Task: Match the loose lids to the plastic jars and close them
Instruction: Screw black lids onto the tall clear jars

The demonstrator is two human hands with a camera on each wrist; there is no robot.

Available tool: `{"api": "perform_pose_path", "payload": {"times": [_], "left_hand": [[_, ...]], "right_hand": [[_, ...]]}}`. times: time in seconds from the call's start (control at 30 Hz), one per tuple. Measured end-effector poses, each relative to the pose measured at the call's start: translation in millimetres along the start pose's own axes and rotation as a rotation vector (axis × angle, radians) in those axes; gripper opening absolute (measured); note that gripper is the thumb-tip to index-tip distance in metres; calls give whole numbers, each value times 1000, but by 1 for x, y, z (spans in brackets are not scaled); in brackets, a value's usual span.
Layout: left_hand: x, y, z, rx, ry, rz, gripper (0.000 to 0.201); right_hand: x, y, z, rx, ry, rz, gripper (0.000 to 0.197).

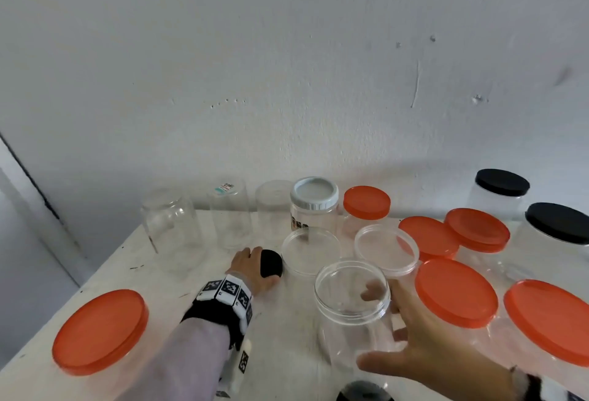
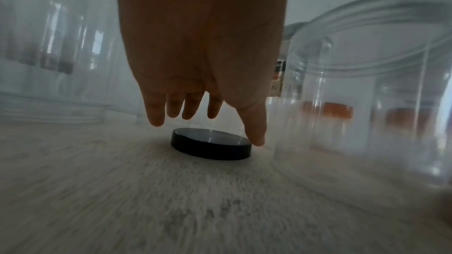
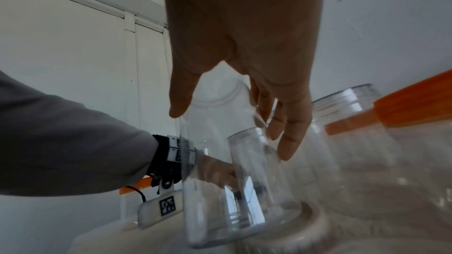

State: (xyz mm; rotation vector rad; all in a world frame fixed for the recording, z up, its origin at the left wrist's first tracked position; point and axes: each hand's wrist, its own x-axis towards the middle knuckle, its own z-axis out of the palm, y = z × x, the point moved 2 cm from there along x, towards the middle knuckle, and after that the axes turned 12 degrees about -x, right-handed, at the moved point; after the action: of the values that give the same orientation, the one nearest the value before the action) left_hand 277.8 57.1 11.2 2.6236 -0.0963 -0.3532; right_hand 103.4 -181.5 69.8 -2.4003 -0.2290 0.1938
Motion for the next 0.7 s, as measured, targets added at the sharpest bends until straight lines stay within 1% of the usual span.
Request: {"api": "perform_pose_path", "payload": {"times": [0.13,0.27,0.4,0.43,0.57,0.63,0.7], "left_hand": [[0,4,3,99,-47,-43,73],[-4,3,2,71,-50,-75,75],[-15,-1,2,62,-25,-124,77],[-18,-3,3,44,-12,-133,78],[-34,-14,-2,-105,42,-161,84],[-44,-18,-9,-193,64,-158,87],[-56,-20,-19,-248,99,-126,88]], "right_hand": [[-7,4,-2,9,-9,15,89],[-8,2,0,24,-5,9,86],[-6,-6,8,32,-37,-5,82],[-5,-9,11,29,-38,-18,83],[3,-21,27,-16,-38,-67,99],[9,-27,38,-42,-40,-89,100],[17,-33,48,-75,-41,-102,101]]}}
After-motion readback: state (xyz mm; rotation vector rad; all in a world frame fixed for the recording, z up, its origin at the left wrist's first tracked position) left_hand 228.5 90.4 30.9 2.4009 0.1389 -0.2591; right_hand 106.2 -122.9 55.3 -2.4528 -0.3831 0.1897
